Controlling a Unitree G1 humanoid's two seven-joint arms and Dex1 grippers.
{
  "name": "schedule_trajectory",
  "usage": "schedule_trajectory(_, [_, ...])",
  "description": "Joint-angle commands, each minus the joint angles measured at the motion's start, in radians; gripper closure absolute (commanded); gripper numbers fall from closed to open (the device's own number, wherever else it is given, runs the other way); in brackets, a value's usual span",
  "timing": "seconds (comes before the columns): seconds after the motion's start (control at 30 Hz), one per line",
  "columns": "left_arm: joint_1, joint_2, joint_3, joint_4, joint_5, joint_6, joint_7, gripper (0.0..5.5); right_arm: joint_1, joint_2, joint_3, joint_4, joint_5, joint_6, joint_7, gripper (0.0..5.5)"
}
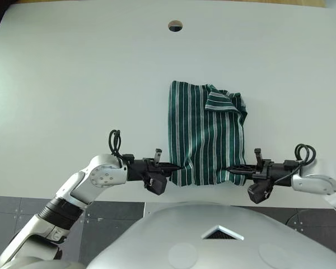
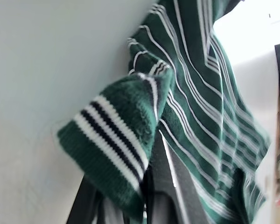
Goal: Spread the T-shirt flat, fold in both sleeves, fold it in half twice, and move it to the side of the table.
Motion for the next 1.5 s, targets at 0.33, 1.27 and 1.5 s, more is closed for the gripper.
schedule_trajectory(0.33, [-0.135, -0.061, 0.187, -0.090, -0.432, 0.585, -0.051, 5.40, -0.100, 0.124, -0.160, -0.213, 0.647, 0.627, 0.011, 5.31])
schedule_trajectory(1.27, [-0.519, -0.514, 0.303, 0.352, -0.376, 0.980, 0.360, 4.32, -0.484, 0.430, -0.253, 0.149, 0.476, 1.058, -0.281, 3.17])
schedule_trajectory(1.5, [-0.493, -0.539, 0.364, 0.315, -0.369, 0.865, 0.384, 4.32, -0.482, 0.451, -0.253, 0.105, 0.343, 0.904, -0.353, 3.37])
